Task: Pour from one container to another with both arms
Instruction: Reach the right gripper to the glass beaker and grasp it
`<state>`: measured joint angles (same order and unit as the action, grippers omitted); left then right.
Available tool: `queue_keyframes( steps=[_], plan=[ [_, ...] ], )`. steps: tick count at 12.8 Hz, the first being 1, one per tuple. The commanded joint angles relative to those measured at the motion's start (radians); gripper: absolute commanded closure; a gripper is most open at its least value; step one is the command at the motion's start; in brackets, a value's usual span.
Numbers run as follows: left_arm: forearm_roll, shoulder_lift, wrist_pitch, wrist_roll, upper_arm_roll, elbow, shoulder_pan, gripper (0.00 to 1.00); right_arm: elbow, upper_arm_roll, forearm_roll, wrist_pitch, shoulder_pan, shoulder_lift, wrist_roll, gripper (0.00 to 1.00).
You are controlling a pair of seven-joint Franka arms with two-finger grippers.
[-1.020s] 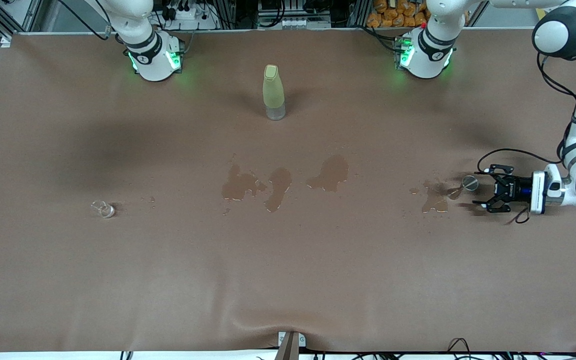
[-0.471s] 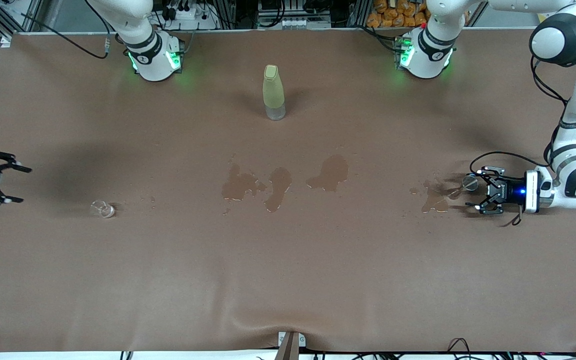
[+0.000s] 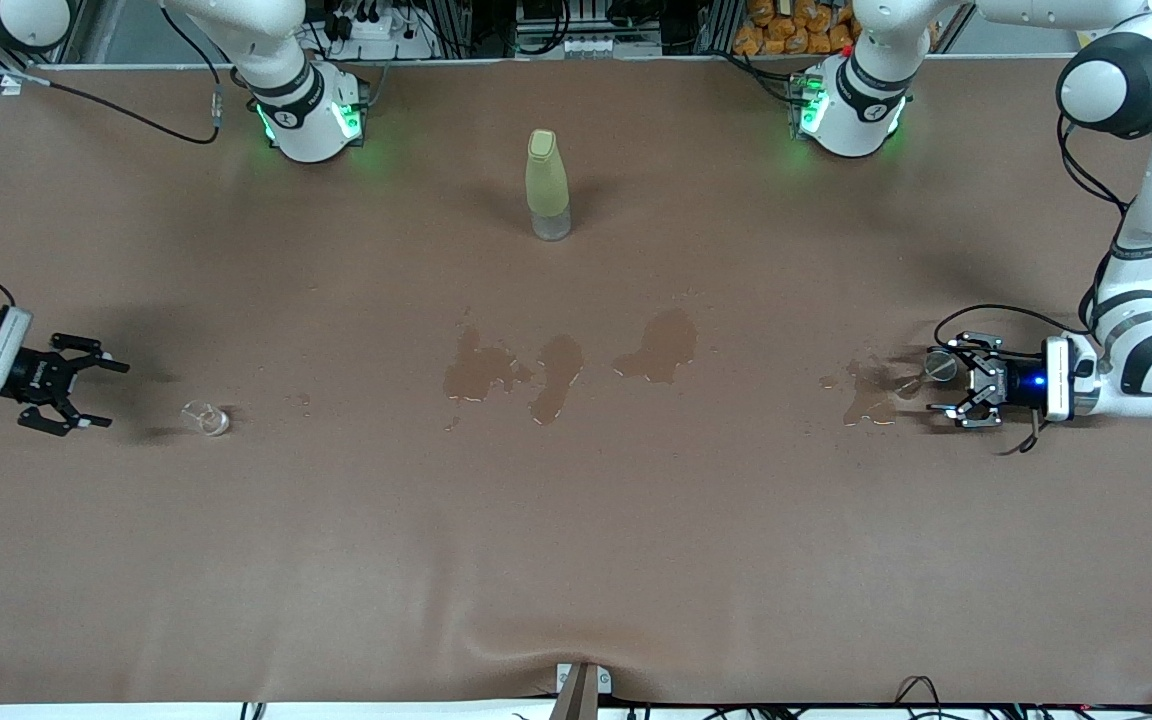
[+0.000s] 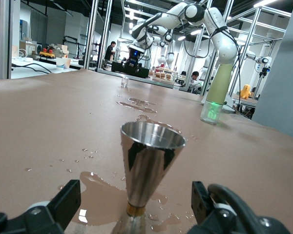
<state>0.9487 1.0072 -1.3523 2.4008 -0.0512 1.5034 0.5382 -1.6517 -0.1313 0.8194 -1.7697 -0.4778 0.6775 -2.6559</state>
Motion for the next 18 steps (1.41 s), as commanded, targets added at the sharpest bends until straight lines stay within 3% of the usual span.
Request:
queue_keyframes(
  steps=[1, 3, 6, 12, 18],
  plan=[
    [0.024, 0.019, 0.018, 0.049, -0.004, -0.008, 0.003, 0.0, 0.017, 0.009, 0.081, 0.016, -0.021, 0.062, -0.073, 0.0],
    [0.024, 0.024, 0.018, 0.052, -0.004, -0.008, 0.005, 0.03, 0.017, 0.009, 0.128, 0.019, -0.021, 0.094, -0.119, 0.0],
    [0.024, 0.024, 0.018, 0.069, -0.004, -0.008, 0.006, 0.15, 0.017, 0.009, 0.19, 0.038, -0.021, 0.14, -0.17, 0.0],
    [0.024, 0.022, 0.019, 0.069, -0.004, -0.009, 0.003, 0.49, 0.017, 0.009, 0.274, 0.124, -0.038, 0.198, -0.303, 0.0],
    [0.041, 0.027, 0.032, 0.067, -0.004, -0.009, 0.002, 0.52, 0.017, 0.009, 0.343, 0.176, -0.059, 0.249, -0.409, 0.0]
  ],
)
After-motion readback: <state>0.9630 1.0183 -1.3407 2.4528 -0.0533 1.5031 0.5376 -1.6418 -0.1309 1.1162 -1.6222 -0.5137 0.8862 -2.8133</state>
